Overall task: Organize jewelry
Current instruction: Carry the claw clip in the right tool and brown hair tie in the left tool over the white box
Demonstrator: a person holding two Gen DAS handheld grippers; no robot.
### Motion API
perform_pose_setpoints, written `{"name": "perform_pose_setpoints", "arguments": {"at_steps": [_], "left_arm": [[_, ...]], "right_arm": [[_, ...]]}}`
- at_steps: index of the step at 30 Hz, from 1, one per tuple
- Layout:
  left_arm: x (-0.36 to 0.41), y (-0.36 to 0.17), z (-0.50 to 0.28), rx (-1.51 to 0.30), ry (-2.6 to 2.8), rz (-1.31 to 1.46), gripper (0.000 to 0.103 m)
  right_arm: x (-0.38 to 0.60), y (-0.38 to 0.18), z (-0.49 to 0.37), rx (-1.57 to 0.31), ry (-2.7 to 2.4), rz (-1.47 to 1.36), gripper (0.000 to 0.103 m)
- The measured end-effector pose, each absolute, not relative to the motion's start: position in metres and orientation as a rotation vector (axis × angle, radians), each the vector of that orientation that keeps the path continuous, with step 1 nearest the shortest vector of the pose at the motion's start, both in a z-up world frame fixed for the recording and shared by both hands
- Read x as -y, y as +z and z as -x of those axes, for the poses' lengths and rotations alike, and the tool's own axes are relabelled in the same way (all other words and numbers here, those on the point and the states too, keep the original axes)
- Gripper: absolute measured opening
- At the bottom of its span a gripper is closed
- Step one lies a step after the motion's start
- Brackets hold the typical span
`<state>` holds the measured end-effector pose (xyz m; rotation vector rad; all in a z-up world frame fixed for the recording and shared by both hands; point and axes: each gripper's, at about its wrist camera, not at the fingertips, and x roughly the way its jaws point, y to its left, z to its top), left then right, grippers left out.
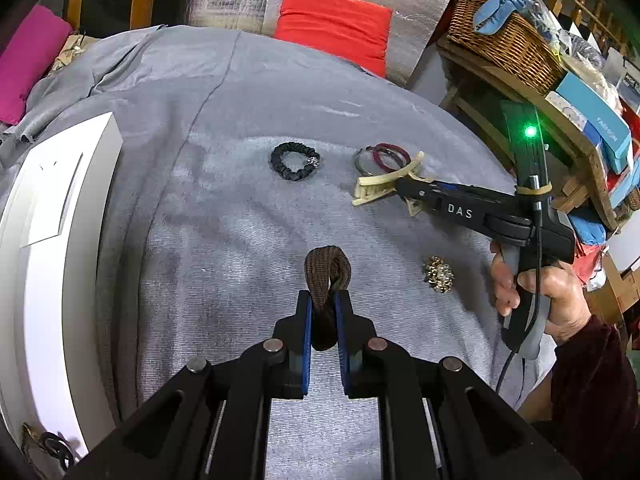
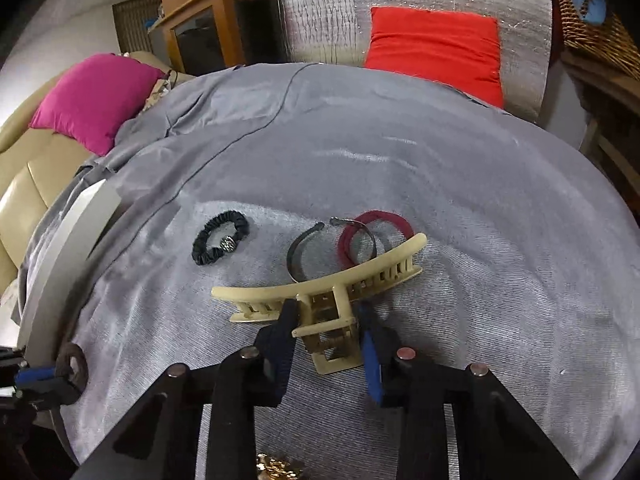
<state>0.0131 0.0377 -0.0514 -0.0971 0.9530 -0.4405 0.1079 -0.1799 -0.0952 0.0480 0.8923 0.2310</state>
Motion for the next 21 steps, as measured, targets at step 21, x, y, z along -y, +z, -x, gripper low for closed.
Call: {"name": "perform_pose_setpoints", "arguments": {"at_steps": [21], "left_arm": [[-0.103, -0.005, 0.025, -0.714, -0.289, 0.16, 0.012]], "right_arm": [[0.11, -0.016, -0.078, -0.651, 0.398, -0.286, 0.028]]}}
